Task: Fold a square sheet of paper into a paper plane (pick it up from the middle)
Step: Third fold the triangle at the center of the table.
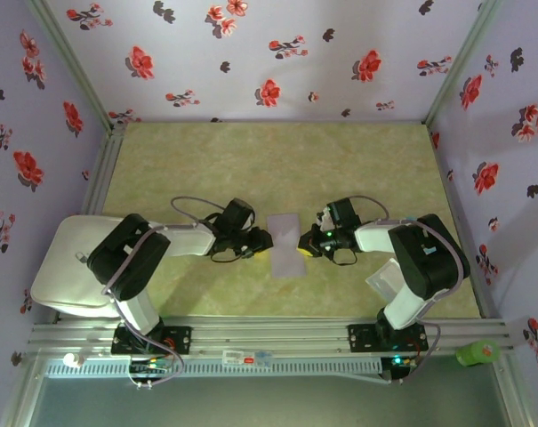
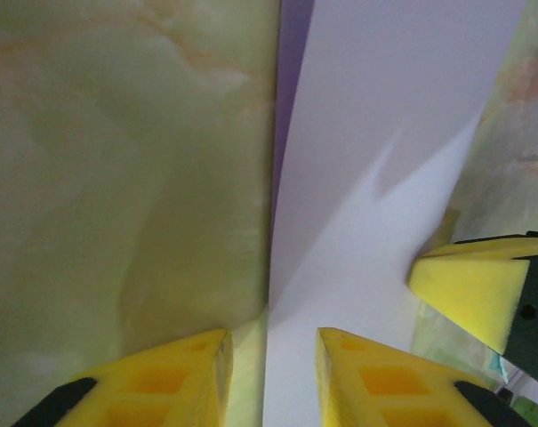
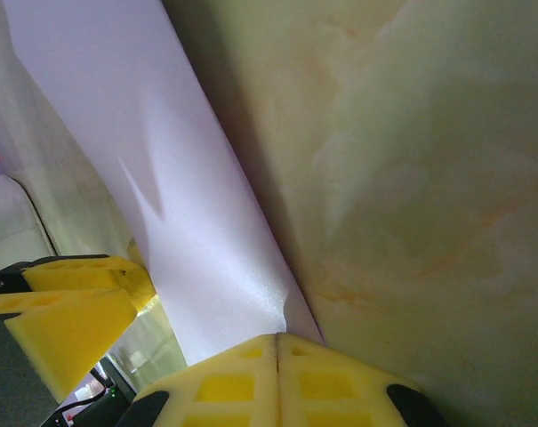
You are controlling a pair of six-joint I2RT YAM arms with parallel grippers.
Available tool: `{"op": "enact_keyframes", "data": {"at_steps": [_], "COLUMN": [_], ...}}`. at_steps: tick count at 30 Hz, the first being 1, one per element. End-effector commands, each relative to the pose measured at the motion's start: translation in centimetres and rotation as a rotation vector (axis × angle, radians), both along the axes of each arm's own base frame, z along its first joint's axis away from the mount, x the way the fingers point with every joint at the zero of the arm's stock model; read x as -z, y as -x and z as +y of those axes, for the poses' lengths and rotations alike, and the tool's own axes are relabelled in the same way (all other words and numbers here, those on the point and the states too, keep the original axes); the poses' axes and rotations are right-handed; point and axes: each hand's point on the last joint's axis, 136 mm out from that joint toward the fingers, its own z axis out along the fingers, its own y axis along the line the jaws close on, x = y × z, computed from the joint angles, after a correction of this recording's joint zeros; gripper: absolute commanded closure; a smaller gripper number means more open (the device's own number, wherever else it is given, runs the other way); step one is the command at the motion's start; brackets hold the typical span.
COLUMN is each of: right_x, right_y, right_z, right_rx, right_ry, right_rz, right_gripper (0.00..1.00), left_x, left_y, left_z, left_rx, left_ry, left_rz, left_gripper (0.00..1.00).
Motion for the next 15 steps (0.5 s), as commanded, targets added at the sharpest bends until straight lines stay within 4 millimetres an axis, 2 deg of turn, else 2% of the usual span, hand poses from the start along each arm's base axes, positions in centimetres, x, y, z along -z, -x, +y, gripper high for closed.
{"op": "enact_keyframes", "data": {"at_steps": [1,7,15], "right_x": [3.85,4.00,3.67], "right_y": [1.86,1.94,1.81], "right_z": [-2.02,-2.11,-1.85], "right_rx": [0.042,0.044,0.042], "right_ry": [0.132,0.137,0.119], "right_rz": [0.100,0.104,0.096], "right_gripper": [0.93,0.93,0.91], "left_x": [0.45,0.20,0.35], "left_y": [0.21,0.10,-0.02], "left_z": [-0.82,-1.59,-1.51], "left_rx": [-0.003,-0.003,-0.030], "left_ry": [0.012,0.057,0.071], "left_rz": [0.020,0.020,0.027], "left_gripper": [0.69,0.72,0.78]}}
